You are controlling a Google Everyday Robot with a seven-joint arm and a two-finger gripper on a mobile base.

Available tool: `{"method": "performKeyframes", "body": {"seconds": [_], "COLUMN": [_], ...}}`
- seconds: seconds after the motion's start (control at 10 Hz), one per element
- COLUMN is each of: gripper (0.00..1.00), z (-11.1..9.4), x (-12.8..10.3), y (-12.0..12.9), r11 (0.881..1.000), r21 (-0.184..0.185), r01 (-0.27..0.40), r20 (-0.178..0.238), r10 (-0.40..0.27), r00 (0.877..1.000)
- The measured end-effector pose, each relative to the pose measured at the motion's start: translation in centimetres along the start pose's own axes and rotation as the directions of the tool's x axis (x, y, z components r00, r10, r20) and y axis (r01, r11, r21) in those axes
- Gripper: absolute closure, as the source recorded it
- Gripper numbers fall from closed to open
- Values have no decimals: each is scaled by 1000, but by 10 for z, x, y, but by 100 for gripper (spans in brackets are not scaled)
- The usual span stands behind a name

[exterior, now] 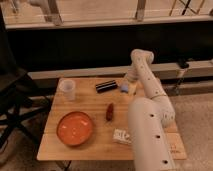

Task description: Place the white sponge in the ceramic bowl

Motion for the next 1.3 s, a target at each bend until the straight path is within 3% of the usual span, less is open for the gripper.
{"method": "performKeyframes", "body": {"seconds": [0.2,0.3,0.6,1.0,1.3], "gripper": [20,20,20,20,20], "z": [-14,-16,-14,-6,-2], "x": [11,16,22,20,12], "y": [9,15,29,32,32], "r11": [994,991,987,982,979], "r21": [103,134,158,183,194], "r01": [-20,-22,-25,-55,-64], "r20": [-103,-155,-188,-107,-20], "r10": [31,43,55,75,70], "r00": [994,987,981,991,997]}}
